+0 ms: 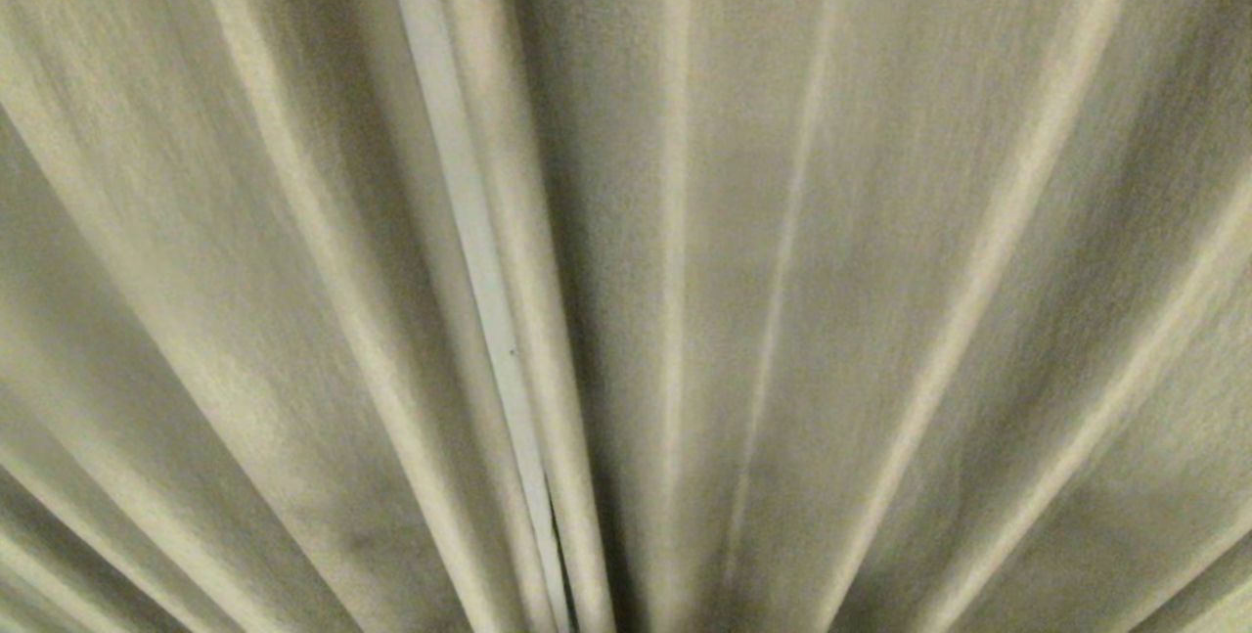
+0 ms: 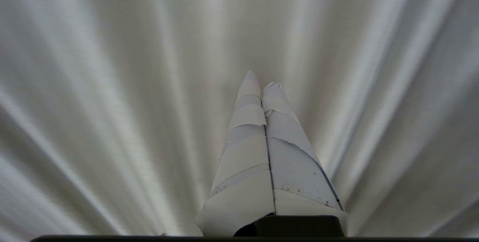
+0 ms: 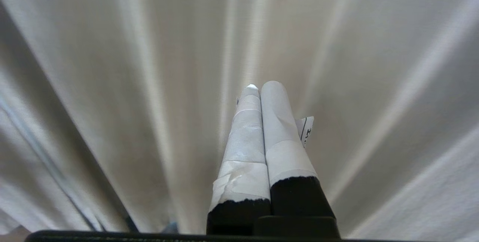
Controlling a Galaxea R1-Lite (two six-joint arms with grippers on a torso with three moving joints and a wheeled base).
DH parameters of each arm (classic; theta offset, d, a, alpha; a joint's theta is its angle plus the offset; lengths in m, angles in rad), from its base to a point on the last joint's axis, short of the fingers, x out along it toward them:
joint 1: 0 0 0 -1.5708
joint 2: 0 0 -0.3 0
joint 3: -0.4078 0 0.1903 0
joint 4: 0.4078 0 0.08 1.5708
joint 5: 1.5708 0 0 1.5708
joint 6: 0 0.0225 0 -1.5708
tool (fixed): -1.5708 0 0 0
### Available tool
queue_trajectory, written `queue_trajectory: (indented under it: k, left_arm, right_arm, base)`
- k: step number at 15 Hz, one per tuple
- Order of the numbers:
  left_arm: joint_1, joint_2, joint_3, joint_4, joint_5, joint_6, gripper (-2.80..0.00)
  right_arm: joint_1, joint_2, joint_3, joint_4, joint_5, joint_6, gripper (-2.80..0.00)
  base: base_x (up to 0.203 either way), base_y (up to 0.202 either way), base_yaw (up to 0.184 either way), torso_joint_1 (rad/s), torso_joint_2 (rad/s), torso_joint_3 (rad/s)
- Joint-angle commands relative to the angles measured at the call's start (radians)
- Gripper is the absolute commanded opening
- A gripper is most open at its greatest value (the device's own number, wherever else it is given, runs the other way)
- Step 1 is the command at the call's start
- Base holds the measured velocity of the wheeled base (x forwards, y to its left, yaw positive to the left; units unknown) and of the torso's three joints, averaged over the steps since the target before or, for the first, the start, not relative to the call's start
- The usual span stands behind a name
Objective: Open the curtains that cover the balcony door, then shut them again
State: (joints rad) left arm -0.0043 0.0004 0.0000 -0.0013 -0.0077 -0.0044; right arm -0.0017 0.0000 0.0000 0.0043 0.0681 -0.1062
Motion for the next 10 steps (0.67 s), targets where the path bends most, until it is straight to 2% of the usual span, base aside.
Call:
queue_trajectory:
  k: [1, 8, 10]
  left_arm:
    - [0.000, 0.000, 0.000, 0.000, 0.000, 0.000, -2.80]
    - [0.000, 0.000, 0.000, 0.000, 0.000, 0.000, -2.80]
    - [0.000, 0.000, 0.000, 0.000, 0.000, 0.000, -2.80]
  right_arm:
    - [0.000, 0.000, 0.000, 0.000, 0.001, -0.001, -2.80]
    - [0.000, 0.000, 0.000, 0.000, 0.001, -0.001, -2.80]
    - [0.000, 0.000, 0.000, 0.000, 0.001, -0.001, -2.80]
  base:
    - [0.000, 0.189, -0.001, 0.004, -0.01, 0.008]
    - [0.000, 0.190, -0.001, 0.003, 0.00, 0.004]
    - [0.000, 0.087, -0.001, 0.001, 0.00, 0.003]
